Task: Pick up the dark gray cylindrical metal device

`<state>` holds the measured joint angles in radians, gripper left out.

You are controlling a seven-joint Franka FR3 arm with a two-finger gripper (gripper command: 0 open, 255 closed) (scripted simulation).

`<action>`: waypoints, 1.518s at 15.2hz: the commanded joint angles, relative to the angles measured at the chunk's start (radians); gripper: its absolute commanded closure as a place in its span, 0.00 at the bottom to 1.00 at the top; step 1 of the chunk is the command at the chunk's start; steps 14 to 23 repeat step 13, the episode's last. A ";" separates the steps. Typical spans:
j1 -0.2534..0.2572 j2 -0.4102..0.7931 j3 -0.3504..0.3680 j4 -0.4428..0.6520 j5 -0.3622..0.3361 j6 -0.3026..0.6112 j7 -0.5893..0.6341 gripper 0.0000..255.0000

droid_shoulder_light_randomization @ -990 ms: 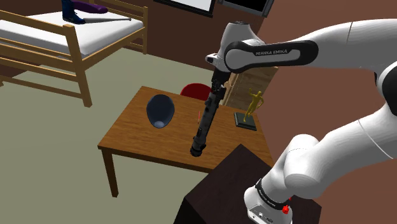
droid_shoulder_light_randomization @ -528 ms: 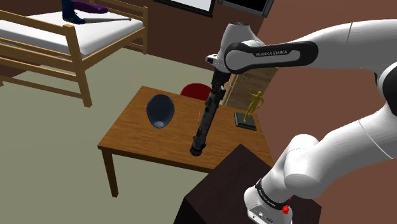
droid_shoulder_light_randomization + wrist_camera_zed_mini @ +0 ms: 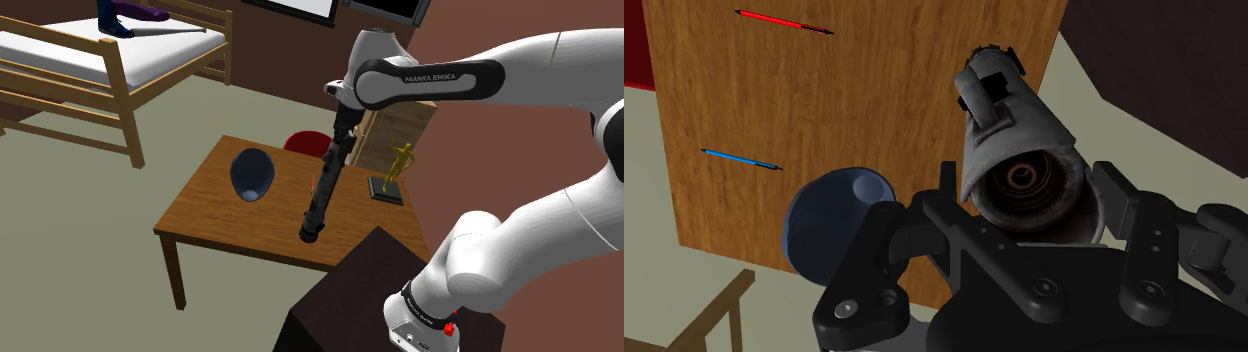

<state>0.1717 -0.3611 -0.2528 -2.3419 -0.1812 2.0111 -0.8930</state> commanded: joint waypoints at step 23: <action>0.004 -0.029 0.014 0.141 0.009 -0.167 -0.011 1.00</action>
